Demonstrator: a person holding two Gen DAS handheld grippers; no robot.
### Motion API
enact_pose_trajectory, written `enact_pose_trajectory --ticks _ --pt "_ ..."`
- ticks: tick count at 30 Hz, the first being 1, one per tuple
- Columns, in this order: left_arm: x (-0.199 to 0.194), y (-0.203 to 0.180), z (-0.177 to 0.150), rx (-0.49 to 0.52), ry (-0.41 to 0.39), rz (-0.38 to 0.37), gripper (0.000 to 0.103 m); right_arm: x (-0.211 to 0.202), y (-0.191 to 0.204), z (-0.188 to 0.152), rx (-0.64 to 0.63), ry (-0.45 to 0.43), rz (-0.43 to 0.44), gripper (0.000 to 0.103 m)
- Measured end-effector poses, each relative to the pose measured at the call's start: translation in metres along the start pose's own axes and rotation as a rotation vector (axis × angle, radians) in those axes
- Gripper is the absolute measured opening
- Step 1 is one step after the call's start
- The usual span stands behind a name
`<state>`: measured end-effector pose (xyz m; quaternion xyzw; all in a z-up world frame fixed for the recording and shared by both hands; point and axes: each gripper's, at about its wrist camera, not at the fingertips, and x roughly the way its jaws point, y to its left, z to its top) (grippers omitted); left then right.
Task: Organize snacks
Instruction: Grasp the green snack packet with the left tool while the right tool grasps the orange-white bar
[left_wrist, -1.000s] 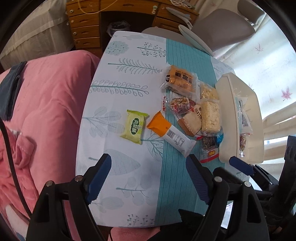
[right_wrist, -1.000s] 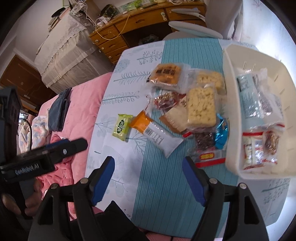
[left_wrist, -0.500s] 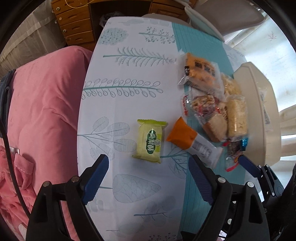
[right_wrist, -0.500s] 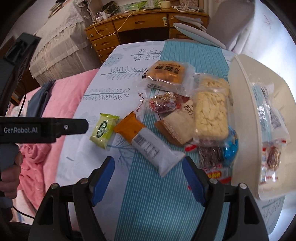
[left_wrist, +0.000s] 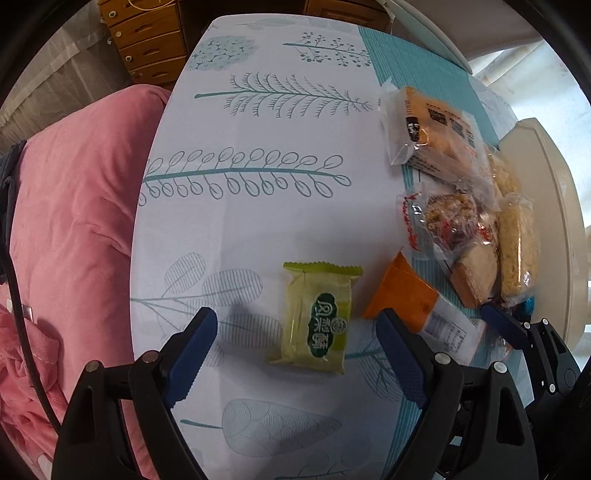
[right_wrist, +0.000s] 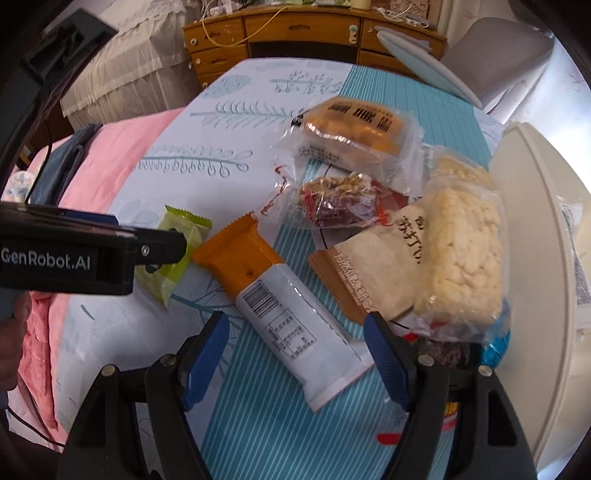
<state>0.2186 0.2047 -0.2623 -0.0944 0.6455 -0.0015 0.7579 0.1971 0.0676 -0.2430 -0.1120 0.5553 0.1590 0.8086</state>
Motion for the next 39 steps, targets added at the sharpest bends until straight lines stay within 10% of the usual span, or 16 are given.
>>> enact_pose_trajectory --ticks 16,27,39 --pt "0.022 0.012 0.009 -0.013 0.013 -0.003 0.074 0.016 0.011 0.004 -0.045 0.061 -0.012 0.066" --pt "0.019 0.010 0.009 0.004 -0.025 0.021 0.039 0.013 0.013 0.006 -0.016 0.077 0.007 0.046" --pt "0.015 0.016 -0.004 -0.009 0.006 -0.005 0.037 0.006 0.011 -0.003 0.073 0.150 0.022 0.037"
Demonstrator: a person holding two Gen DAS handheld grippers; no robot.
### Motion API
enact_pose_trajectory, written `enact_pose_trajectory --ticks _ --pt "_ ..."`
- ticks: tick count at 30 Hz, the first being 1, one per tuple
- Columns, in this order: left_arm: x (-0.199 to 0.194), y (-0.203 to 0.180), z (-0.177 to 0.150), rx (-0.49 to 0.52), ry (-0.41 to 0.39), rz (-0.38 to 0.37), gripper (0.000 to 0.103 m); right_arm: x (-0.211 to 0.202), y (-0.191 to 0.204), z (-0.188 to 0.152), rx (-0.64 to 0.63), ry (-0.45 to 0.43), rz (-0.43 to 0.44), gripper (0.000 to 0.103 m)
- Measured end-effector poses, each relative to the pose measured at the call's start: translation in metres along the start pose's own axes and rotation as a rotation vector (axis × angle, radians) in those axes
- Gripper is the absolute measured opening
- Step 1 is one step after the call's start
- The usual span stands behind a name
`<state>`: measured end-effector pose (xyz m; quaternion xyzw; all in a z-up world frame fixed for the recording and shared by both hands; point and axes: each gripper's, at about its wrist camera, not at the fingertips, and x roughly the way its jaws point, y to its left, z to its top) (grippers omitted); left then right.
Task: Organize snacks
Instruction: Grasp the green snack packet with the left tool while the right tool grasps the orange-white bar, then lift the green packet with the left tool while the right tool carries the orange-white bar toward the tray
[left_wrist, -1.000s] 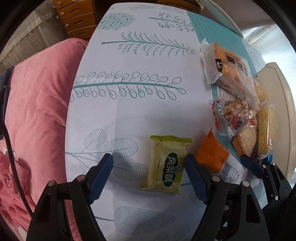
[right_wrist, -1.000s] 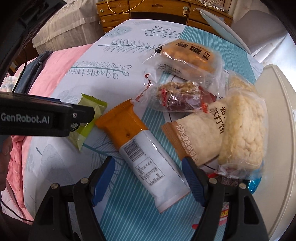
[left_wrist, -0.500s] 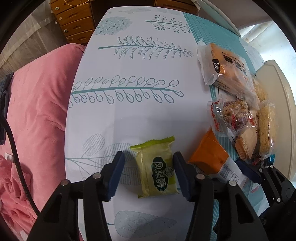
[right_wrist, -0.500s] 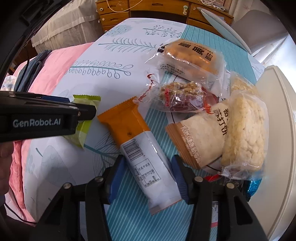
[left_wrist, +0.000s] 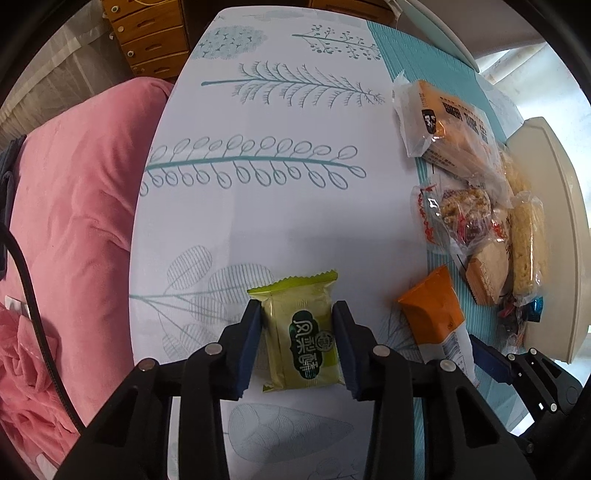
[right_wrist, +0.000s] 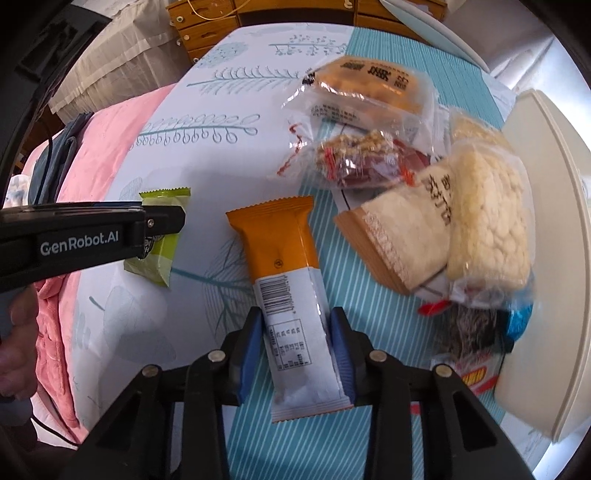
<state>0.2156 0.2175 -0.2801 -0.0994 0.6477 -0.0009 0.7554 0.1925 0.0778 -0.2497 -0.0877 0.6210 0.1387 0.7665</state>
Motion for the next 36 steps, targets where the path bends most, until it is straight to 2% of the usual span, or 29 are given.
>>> enact_pose_trajectory --ticks 6,15,20,29,36 --pt "-0.002 0.001 -0.016 -0.022 0.036 -0.011 0.037 -0.003 0.001 -0.011 0.045 0.043 0.020 0.035" --pt "-0.014 -0.003 -0.044 -0.053 0.081 -0.007 0.037 -0.020 -0.009 -0.025 0.110 0.061 0.083 0.034" --pt "-0.038 -0.014 -0.051 -0.064 0.075 -0.009 0.037 -0.035 -0.018 -0.028 0.129 0.060 0.129 0.034" --pt "-0.084 -0.037 -0.053 -0.106 0.068 -0.001 0.037 -0.078 -0.030 -0.027 0.063 0.019 0.189 0.034" --pt "-0.120 -0.064 -0.056 -0.122 0.057 0.002 0.037 -0.119 -0.056 -0.023 0.077 -0.013 0.264 0.034"
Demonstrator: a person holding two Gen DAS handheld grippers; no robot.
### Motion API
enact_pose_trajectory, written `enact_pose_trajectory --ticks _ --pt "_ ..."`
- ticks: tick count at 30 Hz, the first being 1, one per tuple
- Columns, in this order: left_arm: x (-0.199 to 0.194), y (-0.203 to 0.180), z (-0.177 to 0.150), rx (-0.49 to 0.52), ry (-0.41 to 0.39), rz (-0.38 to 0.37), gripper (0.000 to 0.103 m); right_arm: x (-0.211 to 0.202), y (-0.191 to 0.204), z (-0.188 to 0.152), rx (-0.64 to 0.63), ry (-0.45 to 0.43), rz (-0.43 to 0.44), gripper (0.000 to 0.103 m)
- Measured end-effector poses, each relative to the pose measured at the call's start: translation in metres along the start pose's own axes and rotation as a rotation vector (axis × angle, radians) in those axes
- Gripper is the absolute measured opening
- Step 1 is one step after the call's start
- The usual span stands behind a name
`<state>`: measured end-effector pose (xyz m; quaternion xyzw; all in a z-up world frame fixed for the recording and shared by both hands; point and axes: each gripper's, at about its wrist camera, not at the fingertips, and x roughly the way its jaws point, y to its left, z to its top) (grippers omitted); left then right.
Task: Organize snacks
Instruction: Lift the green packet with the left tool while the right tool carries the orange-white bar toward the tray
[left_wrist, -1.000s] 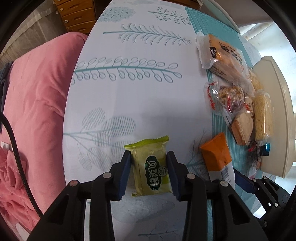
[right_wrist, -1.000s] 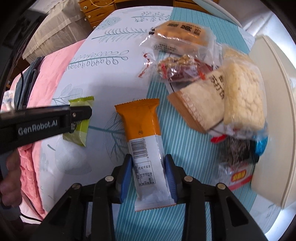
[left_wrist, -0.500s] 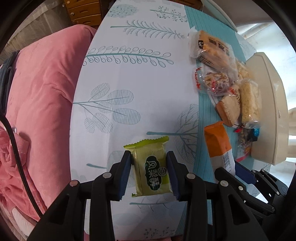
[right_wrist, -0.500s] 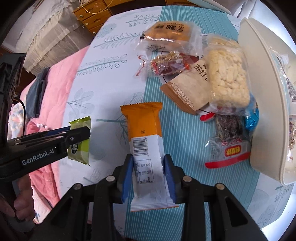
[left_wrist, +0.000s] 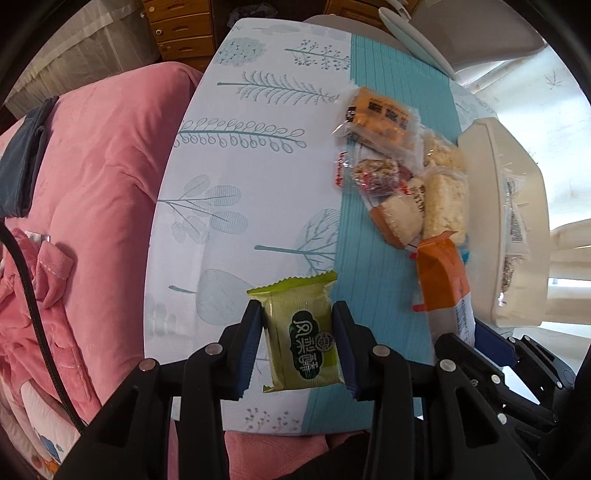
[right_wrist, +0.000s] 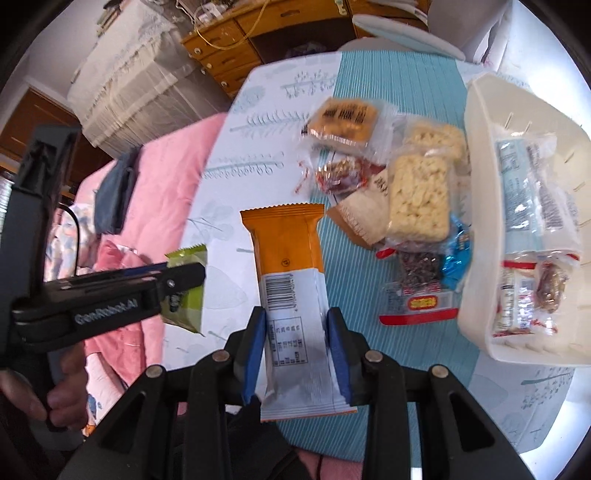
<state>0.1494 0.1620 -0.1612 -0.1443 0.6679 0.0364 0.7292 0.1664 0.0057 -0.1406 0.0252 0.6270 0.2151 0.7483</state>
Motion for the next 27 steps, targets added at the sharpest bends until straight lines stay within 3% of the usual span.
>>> enact_pose_trajectory --ticks 12,27 --pt "-0.057 -0.068 -0.013 0.002 -0.057 -0.064 0.037 -0.069 -0.033 0.001 -0.033 -0.101 0.014 0.034" --pt "-0.071 -0.170 -0.021 0.076 -0.108 -0.105 0.037 -0.118 -0.111 -0.006 -0.007 -0.170 -0.018 0.034"
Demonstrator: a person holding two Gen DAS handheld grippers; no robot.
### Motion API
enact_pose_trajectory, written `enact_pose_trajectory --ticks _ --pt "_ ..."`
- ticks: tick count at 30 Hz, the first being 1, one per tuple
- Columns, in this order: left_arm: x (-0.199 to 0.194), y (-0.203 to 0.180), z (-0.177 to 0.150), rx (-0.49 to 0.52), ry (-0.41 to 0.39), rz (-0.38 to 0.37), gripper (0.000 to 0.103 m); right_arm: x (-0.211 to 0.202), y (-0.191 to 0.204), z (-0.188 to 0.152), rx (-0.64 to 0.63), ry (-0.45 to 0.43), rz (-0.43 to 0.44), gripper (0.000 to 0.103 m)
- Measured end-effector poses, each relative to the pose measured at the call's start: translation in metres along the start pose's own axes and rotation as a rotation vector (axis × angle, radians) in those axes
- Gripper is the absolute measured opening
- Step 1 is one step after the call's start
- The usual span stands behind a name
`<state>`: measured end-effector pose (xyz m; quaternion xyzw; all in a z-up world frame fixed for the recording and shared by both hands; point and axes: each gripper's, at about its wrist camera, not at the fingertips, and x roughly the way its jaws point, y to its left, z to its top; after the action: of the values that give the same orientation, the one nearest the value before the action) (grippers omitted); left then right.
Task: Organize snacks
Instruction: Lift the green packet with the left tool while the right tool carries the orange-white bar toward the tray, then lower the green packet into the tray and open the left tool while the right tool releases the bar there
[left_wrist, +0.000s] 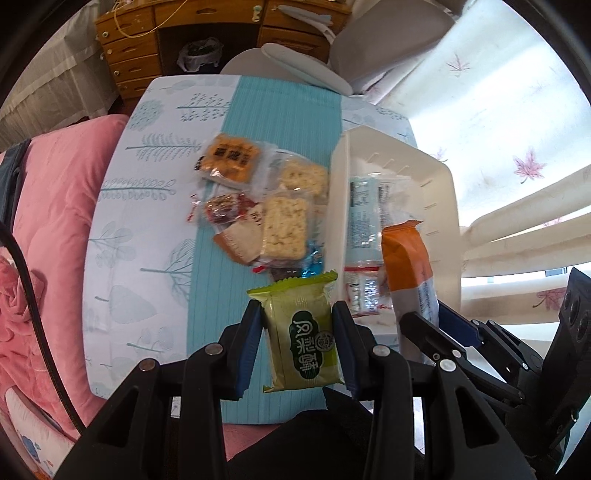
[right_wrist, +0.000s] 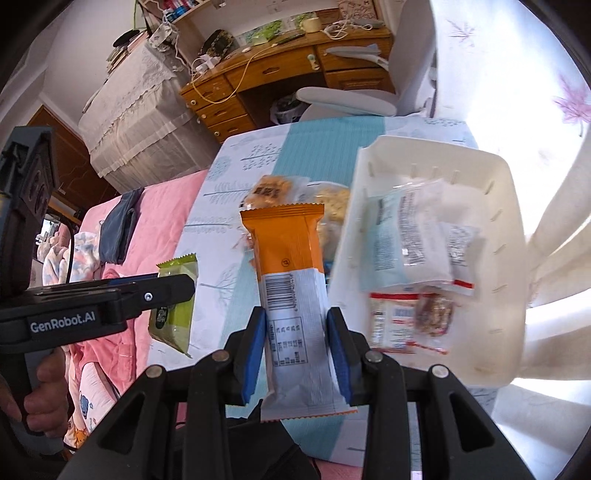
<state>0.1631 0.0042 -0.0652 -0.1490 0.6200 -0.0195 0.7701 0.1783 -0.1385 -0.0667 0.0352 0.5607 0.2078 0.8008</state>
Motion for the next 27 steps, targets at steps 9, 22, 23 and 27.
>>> enact_pose_trajectory --ticks 9,22,23,27 --pt "0.017 -0.062 0.012 0.046 -0.017 -0.038 0.037 -0.011 -0.052 0.003 0.026 -0.005 -0.040 0.034" --pt "0.043 -0.114 0.028 0.085 -0.034 -0.129 0.037 -0.015 -0.112 0.006 0.103 -0.007 -0.074 0.034" --pt "0.044 -0.115 0.028 0.087 -0.035 -0.128 0.037 -0.015 -0.116 0.006 0.111 -0.008 -0.069 0.034" --pt "0.048 -0.117 0.030 0.085 -0.032 -0.124 0.037 -0.015 -0.122 0.005 0.126 -0.015 -0.058 0.034"
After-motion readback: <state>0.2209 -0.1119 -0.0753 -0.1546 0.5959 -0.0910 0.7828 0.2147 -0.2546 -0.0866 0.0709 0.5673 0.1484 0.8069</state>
